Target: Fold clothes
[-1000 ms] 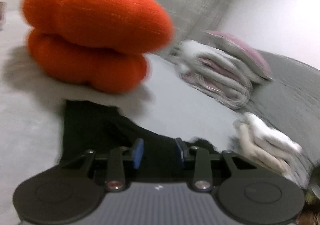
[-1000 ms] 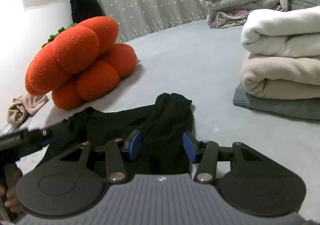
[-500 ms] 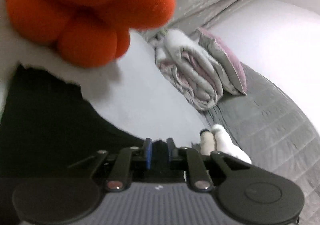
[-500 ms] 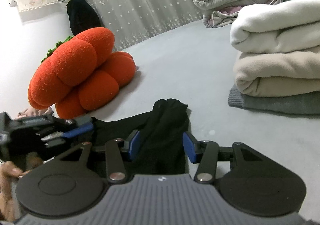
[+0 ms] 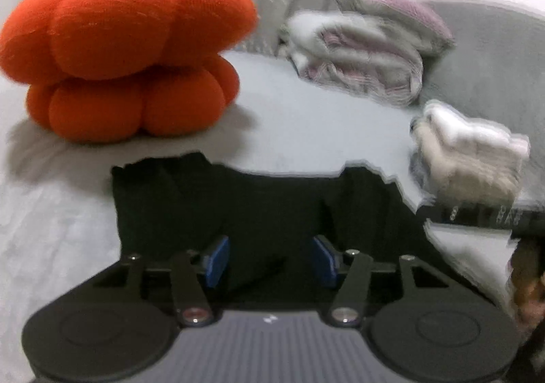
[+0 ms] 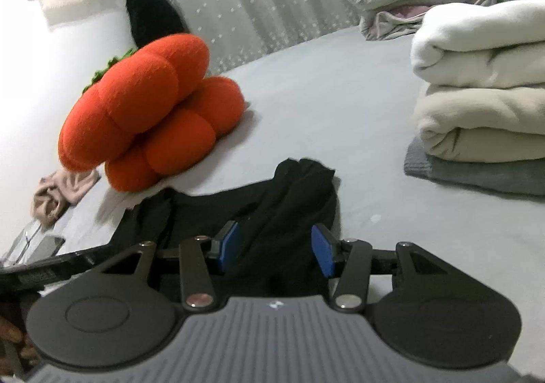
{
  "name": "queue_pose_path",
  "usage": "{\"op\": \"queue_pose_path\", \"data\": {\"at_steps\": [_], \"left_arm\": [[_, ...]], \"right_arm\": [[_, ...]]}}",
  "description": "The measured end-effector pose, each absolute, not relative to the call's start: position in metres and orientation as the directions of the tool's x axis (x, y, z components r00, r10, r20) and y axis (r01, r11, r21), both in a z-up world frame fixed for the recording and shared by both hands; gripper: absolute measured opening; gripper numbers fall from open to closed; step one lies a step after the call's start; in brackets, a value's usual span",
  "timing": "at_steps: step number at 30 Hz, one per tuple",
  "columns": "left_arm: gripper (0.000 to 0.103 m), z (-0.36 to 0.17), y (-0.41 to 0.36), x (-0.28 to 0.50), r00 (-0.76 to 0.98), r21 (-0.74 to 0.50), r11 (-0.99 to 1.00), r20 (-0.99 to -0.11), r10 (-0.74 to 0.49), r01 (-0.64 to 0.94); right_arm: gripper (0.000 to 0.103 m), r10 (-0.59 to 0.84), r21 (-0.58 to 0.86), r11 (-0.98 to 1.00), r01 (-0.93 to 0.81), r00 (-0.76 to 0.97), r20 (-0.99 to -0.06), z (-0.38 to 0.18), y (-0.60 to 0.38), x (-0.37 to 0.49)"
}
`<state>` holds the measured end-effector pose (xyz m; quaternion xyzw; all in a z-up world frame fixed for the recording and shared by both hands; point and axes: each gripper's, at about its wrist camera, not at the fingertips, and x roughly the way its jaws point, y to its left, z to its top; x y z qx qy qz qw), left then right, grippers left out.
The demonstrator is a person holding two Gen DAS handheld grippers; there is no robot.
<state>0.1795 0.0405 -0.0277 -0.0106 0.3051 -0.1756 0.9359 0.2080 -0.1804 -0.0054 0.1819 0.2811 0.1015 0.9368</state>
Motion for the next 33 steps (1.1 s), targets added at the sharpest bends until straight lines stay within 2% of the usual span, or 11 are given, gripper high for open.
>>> {"op": "queue_pose_path", "data": {"at_steps": [3, 4, 5, 6, 12, 16, 18, 20, 26, 31, 33], "left_arm": [[0.049, -0.044, 0.034, 0.172, 0.77, -0.005, 0.951, -0.586, -0.253, 0.309], [0.04, -0.045, 0.032, 0.171, 0.78, 0.017, 0.953, -0.579, -0.237, 0.303], [0.009, -0.043, 0.033, 0.17, 0.788, 0.028, 0.954, -0.572, -0.229, 0.297], [0.002, -0.04, 0.034, 0.168, 0.794, 0.033, 0.956, -0.565, -0.223, 0.292], [0.003, -0.012, 0.04, 0.143, 0.825, 0.087, 0.932, -0.499, -0.264, 0.351], [0.008, -0.014, 0.036, 0.141, 0.722, 0.076, 0.874, -0.6, -0.345, 0.48], [0.039, -0.021, 0.031, 0.143, 0.672, 0.076, 0.851, -0.652, -0.352, 0.52], [0.047, -0.022, 0.03, 0.142, 0.684, 0.09, 0.852, -0.642, -0.346, 0.515], [0.048, -0.012, 0.054, 0.16, 0.737, -0.073, 0.903, -0.552, -0.39, 0.423], [0.047, -0.036, 0.069, 0.188, 0.725, -0.114, 0.959, -0.632, -0.272, 0.259], [0.049, -0.04, 0.069, 0.182, 0.745, -0.118, 0.96, -0.609, -0.272, 0.254]], "right_arm": [[0.052, 0.317, 0.395, 0.911, -0.115, 0.808, -0.496, -0.006, -0.178, 0.208], [0.052, 0.33, 0.4, 0.908, -0.126, 0.803, -0.495, -0.007, -0.177, 0.208], [0.052, 0.344, 0.406, 0.904, -0.138, 0.798, -0.495, -0.007, -0.175, 0.209], [0.052, 0.357, 0.411, 0.899, -0.149, 0.793, -0.493, -0.007, -0.174, 0.209], [0.052, 0.384, 0.406, 0.895, -0.184, 0.782, -0.491, -0.007, -0.167, 0.208], [0.052, 0.386, 0.41, 0.894, -0.183, 0.781, -0.492, -0.008, -0.167, 0.209], [0.052, 0.386, 0.409, 0.894, -0.184, 0.779, -0.494, -0.008, -0.167, 0.209], [0.052, 0.389, 0.408, 0.894, -0.186, 0.776, -0.497, -0.008, -0.166, 0.209], [0.052, 0.402, 0.399, 0.893, -0.209, 0.772, -0.493, -0.009, -0.163, 0.209], [0.052, 0.407, 0.397, 0.894, -0.21, 0.751, -0.52, -0.017, -0.161, 0.213], [0.052, 0.405, 0.394, 0.897, -0.203, 0.735, -0.543, -0.023, -0.159, 0.217]]}}
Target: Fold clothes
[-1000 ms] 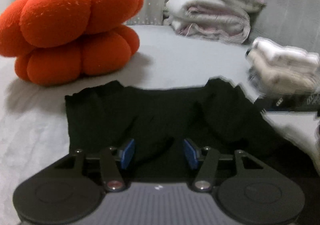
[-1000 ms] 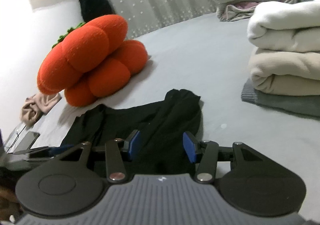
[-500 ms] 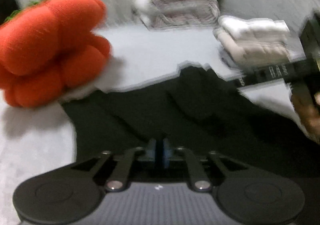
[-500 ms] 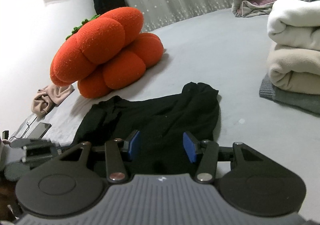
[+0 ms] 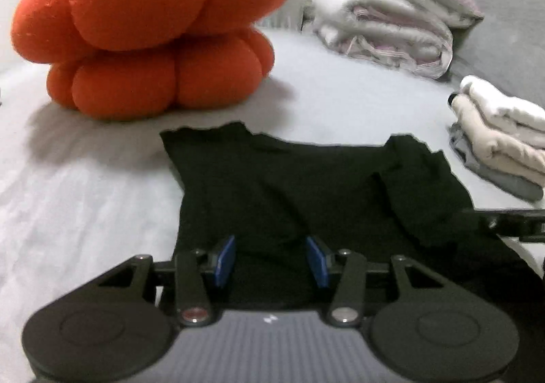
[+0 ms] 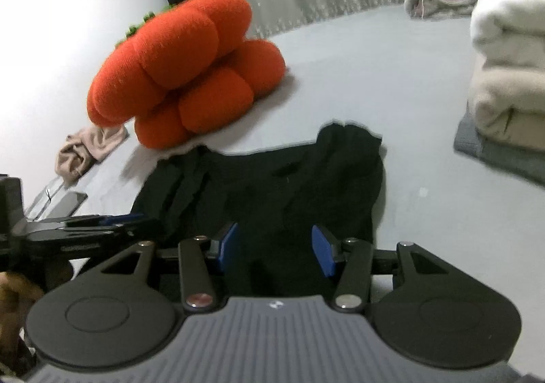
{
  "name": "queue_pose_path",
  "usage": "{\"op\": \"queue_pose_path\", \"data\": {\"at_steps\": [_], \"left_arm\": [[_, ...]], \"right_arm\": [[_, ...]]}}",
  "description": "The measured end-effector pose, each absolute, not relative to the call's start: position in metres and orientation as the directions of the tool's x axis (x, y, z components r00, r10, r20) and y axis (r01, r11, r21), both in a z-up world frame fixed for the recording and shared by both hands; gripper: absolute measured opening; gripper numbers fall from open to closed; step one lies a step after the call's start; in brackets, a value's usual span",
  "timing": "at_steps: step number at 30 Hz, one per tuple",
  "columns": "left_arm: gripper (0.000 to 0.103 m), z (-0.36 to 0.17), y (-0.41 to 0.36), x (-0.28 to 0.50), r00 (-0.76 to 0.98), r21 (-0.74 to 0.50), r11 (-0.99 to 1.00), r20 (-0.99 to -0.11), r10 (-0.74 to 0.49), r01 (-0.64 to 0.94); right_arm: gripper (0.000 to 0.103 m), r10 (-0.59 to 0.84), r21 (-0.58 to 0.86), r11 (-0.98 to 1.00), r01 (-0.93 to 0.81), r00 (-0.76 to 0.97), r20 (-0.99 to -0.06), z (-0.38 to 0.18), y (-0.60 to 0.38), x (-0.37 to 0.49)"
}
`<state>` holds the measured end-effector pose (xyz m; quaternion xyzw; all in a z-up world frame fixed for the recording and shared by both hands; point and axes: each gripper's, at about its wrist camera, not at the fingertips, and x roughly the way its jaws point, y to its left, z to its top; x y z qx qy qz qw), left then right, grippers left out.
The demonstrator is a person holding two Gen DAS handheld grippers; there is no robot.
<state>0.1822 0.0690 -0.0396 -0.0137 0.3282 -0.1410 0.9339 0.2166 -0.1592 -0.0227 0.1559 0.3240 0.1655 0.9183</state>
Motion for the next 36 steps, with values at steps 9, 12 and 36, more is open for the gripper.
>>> {"op": "queue_pose_path", "data": {"at_steps": [9, 12, 36], "left_arm": [[0.057, -0.012, 0.08, 0.137, 0.755, -0.202, 0.967, -0.608, -0.246, 0.153], [0.062, 0.003, 0.086, 0.111, 0.766, -0.205, 0.971, -0.603, -0.223, 0.121], [0.076, 0.017, 0.185, -0.107, 0.651, -0.314, 0.944, -0.696, -0.303, 0.103]], "right_arm": [[0.052, 0.369, 0.36, 0.914, -0.189, 0.757, -0.539, -0.006, -0.152, 0.207], [0.052, 0.336, 0.36, 0.922, -0.144, 0.762, -0.554, 0.007, -0.152, 0.192], [0.059, 0.282, 0.364, 0.93, -0.045, 0.722, -0.632, 0.056, -0.163, -0.067]]}}
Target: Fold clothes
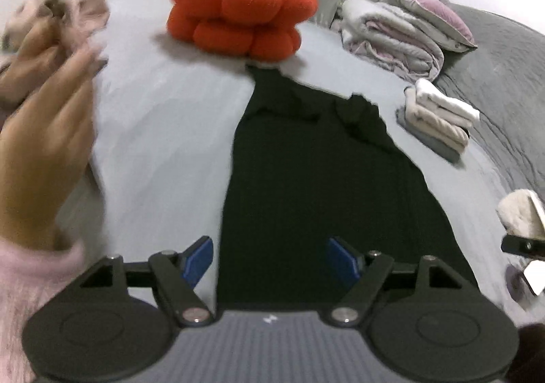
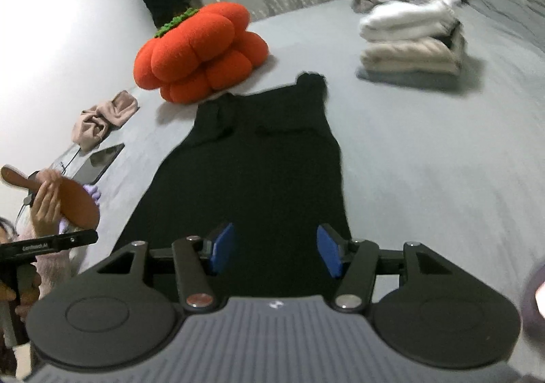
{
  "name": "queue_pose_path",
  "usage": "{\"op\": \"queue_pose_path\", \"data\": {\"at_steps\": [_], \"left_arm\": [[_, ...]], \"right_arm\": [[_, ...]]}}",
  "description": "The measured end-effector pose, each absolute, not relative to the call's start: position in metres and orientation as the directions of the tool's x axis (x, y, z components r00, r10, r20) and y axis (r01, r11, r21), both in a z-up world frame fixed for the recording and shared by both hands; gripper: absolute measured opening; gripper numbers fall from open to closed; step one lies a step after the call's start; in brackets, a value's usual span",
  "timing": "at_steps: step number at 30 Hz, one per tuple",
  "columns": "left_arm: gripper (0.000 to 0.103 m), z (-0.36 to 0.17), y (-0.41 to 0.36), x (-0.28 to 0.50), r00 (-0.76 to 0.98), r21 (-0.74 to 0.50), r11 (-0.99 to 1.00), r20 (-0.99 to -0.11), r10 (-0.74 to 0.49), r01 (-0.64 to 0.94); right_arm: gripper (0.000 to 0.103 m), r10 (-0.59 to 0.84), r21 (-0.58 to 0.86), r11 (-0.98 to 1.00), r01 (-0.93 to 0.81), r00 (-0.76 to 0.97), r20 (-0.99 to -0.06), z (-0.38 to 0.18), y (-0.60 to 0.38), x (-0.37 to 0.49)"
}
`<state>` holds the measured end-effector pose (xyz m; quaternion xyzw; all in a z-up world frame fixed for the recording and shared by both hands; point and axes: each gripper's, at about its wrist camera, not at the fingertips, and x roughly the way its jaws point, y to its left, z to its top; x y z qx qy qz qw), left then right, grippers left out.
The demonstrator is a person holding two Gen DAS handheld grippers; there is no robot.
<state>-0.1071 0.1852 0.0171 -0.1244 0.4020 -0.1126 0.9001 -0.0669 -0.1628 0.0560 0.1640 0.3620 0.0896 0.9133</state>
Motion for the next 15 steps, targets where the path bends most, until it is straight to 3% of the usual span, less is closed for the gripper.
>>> {"op": "queue_pose_path", "data": {"at_steps": [5, 12, 15], "left_arm": [[0.074, -0.016, 0.212, -0.124, 0.523, -0.428, 0.902, -0.758, -0.391, 0.054], [0.071, -0.034, 0.223, -0.14, 0.505, -0.514, 0.855, -0.72, -0.476, 0.072], [0.071, -0.037, 0.225, -0.141, 0.487, -0.533, 0.842, -0.715, -0.502, 0.086]], "right_arm": [[0.059, 0.343, 0.483, 0.875, 0.003, 0.699, -0.627, 0.034, -0.187, -0.112], [0.059, 0.375, 0.571, 0.809, 0.141, 0.624, -0.686, -0.005, -0.203, -0.14], [0.052, 0.396, 0.588, 0.794, 0.155, 0.602, -0.694, -0.017, -0.2, -0.145]]}}
